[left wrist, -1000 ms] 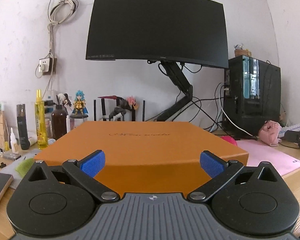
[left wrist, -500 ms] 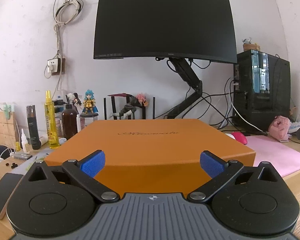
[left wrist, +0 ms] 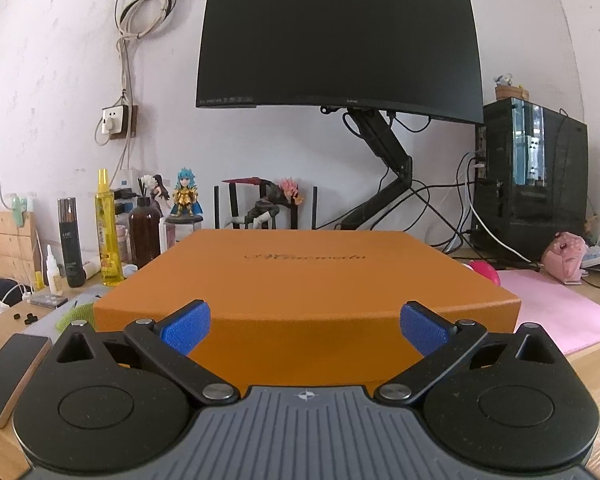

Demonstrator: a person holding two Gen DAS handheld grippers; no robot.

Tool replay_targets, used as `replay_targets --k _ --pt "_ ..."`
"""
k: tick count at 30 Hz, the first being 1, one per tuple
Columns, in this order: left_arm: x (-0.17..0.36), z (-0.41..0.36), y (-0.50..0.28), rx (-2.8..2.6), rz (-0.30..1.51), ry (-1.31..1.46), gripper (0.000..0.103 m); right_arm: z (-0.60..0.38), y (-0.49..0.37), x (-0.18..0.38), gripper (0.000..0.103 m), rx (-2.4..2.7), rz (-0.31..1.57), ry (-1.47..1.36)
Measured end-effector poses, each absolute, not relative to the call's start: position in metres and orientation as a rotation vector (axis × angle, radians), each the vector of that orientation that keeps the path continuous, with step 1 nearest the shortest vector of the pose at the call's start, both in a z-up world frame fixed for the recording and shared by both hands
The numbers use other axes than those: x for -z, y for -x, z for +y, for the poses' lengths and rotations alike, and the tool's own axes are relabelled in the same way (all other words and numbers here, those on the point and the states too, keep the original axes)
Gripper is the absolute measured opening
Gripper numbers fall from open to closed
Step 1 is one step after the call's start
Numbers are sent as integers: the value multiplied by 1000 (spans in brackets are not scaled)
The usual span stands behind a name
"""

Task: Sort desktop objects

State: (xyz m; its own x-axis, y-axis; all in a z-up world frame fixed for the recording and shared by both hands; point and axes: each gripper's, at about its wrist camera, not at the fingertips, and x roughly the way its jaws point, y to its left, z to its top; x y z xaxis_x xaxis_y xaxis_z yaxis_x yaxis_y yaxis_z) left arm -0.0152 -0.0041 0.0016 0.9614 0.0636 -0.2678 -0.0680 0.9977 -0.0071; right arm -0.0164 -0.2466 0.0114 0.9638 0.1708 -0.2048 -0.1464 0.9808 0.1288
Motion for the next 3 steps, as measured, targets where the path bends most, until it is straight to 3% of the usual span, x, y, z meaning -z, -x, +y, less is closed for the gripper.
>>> replay_targets --k 3 --pt "0 -5 18 -73 259 -1 103 -245 18 -12 103 -163 216 -112"
